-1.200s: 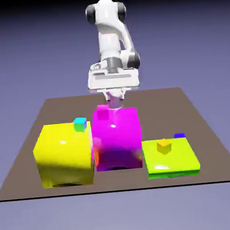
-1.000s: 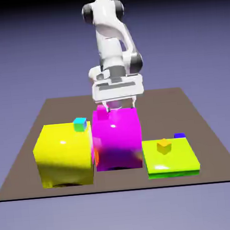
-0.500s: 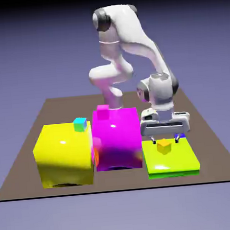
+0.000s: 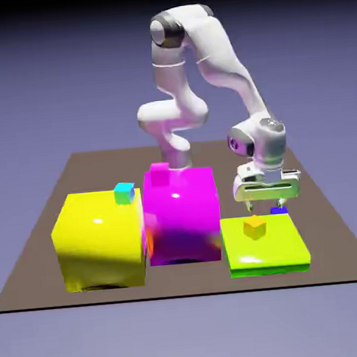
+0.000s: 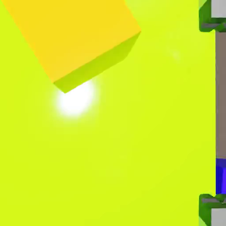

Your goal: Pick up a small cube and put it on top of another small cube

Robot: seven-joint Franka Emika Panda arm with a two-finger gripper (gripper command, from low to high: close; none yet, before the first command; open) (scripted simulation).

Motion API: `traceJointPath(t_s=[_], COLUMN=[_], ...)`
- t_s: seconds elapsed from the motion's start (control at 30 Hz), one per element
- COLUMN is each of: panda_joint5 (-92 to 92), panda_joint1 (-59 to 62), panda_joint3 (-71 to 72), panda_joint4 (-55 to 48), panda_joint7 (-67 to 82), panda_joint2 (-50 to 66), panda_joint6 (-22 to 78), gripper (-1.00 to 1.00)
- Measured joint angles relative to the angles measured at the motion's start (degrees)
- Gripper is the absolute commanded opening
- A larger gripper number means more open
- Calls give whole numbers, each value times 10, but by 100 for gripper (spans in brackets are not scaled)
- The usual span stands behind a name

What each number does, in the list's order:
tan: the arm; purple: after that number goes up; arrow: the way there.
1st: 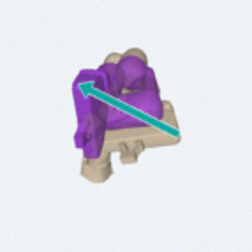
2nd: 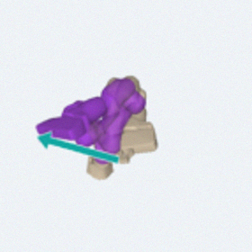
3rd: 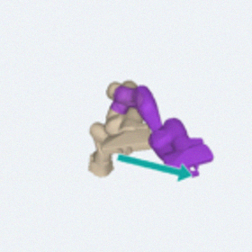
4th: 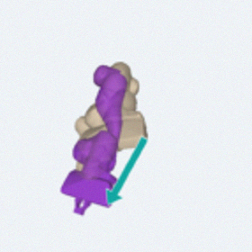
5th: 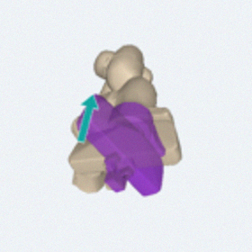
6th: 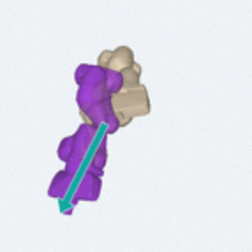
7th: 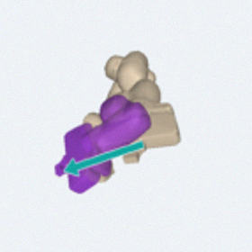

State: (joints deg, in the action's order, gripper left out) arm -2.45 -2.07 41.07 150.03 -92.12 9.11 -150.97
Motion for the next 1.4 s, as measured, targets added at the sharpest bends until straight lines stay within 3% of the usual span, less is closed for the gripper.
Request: traceJointPath(t_s=[0.17, 0.4, 0.43, 0.77, 1.1, 1.27, 1.3, 1.4], panda_joint5=[-13, -131, -141, -13, 140, 84, 73, 86], panda_joint1=[16, -109, -120, 16, 134, 109, 104, 110], panda_joint3=[60, -85, -98, 60, -30, -47, -50, -46], panda_joint4=[-15, -29, -31, -15, -96, -68, -63, -70], panda_joint7=[-78, -160, -167, -78, 139, 99, 91, 100], panda_joint2=[44, 153, 162, 44, -123, -40, -25, -46], panda_joint6=[-3, -95, -103, -4, 214, 115, 96, 122], gripper=[0, 0, -100, -100, -100, -100, 100, 100])
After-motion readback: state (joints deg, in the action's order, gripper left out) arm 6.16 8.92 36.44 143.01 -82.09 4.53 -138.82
